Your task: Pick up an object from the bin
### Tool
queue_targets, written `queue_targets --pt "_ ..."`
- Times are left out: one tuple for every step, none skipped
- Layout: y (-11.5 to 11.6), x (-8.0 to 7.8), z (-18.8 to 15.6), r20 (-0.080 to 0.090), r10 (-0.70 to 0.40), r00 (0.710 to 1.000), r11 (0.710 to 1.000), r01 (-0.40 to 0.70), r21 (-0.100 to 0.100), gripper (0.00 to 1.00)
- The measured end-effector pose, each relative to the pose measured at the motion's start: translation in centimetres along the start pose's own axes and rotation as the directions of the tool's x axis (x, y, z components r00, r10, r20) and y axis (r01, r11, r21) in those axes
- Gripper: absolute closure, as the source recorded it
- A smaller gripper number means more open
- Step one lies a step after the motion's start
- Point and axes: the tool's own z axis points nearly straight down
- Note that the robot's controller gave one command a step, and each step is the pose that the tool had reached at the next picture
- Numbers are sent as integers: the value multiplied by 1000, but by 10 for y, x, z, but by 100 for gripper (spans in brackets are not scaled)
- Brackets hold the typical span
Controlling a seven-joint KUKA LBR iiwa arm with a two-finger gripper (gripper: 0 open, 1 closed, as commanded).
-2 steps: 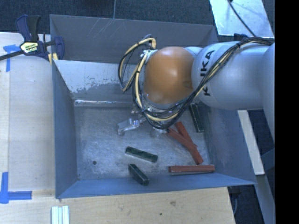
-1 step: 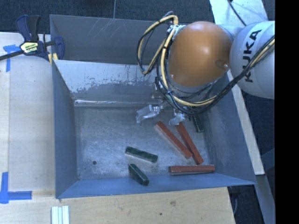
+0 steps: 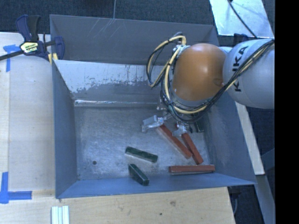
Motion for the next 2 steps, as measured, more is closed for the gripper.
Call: queue_targets --pt "-9 43 11 1 14 1000 1000 -14 5 0" --pt "-9 40 10 2 12 1000 1000 -12 5 100"
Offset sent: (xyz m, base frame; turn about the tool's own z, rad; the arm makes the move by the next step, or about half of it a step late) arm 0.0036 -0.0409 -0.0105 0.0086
